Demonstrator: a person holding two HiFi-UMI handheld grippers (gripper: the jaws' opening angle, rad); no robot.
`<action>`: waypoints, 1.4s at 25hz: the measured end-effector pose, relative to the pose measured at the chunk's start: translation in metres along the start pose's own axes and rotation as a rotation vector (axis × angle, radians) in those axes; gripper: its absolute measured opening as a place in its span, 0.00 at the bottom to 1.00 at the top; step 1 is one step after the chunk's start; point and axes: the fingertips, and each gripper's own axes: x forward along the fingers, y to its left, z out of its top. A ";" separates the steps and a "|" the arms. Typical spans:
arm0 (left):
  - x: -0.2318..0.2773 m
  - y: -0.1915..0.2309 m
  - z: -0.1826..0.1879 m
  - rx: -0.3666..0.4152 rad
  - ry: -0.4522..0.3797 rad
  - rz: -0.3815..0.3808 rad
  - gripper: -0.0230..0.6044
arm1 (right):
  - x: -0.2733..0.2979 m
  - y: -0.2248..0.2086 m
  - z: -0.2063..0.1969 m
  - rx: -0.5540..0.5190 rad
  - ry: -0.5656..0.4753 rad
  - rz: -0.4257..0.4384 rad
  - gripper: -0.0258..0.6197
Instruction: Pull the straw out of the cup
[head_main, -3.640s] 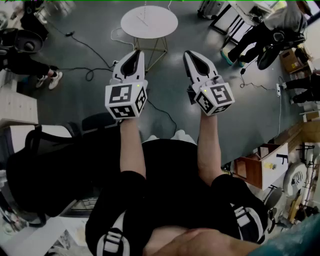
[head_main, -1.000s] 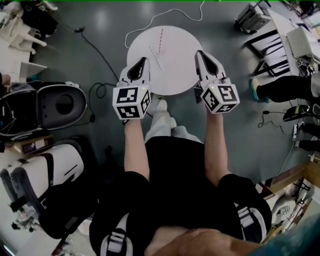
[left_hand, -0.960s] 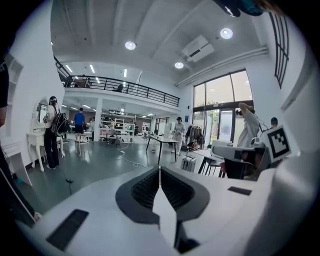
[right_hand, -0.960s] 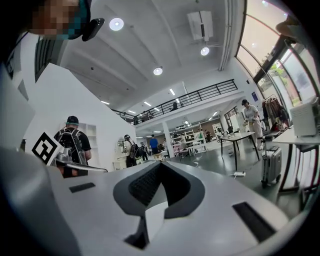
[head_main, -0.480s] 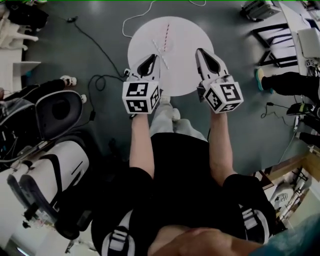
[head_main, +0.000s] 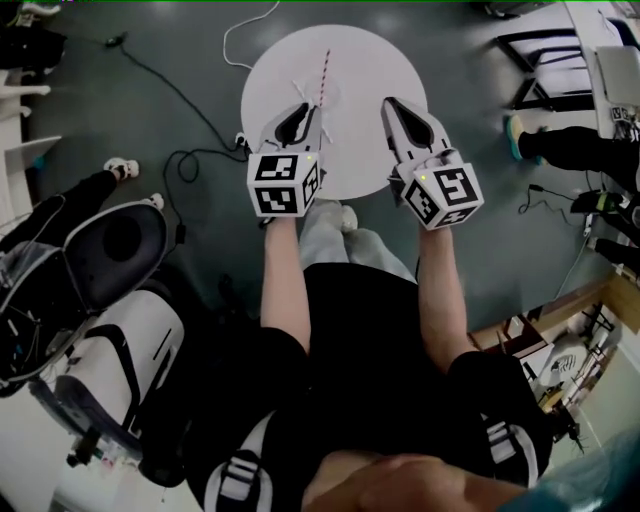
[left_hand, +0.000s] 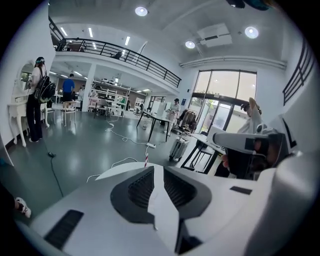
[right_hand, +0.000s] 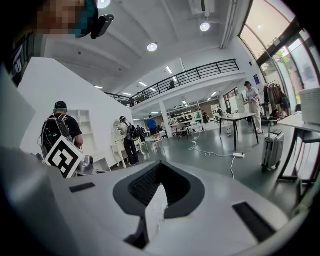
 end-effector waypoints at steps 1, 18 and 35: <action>0.007 0.003 -0.002 0.002 0.012 -0.001 0.12 | 0.003 -0.003 -0.002 0.003 0.007 -0.003 0.06; 0.102 0.028 -0.023 0.077 0.142 -0.055 0.21 | 0.021 -0.036 -0.036 0.023 0.118 -0.090 0.06; 0.154 0.035 -0.037 0.228 0.214 -0.006 0.21 | -0.006 -0.065 -0.051 0.042 0.154 -0.218 0.06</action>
